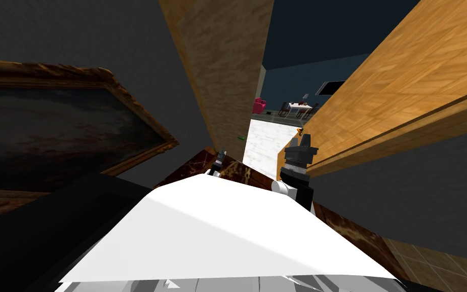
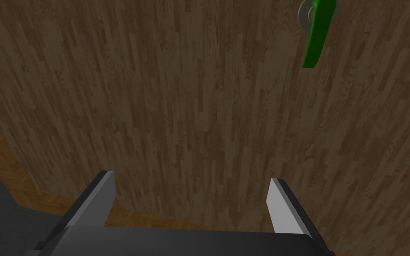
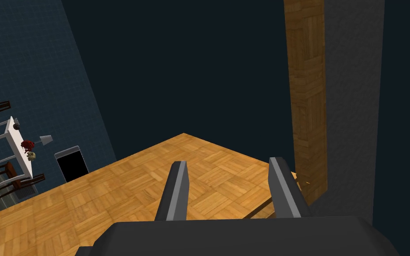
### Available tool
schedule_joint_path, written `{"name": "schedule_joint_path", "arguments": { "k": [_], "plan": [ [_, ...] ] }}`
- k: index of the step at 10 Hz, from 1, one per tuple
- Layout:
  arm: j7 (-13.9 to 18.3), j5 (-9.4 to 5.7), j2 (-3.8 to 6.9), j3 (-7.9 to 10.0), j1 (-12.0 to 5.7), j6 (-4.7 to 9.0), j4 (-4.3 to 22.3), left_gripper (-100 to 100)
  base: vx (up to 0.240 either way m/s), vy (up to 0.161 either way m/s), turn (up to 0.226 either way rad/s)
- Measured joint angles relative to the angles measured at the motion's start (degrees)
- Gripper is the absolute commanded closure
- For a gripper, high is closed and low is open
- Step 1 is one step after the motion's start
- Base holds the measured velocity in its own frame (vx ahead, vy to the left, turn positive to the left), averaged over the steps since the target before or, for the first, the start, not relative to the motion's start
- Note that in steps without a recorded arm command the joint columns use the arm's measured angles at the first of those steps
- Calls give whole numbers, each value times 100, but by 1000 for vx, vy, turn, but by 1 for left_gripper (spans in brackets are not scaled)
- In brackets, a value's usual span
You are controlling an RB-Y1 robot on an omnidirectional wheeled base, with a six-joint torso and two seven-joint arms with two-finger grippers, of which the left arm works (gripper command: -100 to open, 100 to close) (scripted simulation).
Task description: Push the door open
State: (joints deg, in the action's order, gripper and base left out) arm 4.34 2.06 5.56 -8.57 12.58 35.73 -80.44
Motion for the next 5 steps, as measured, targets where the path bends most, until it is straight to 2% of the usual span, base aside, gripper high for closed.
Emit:
{"name": "schedule_joint_path", "arguments": {
  "k": [3, 5],
  "plan": [
    [1, -14, 7, -57, -105, 108, 397, -100, 99, -7, -55],
    [2, -17, 1, -106, -135, 124, 560, -100, 97, 16, -52]
  ]
}}
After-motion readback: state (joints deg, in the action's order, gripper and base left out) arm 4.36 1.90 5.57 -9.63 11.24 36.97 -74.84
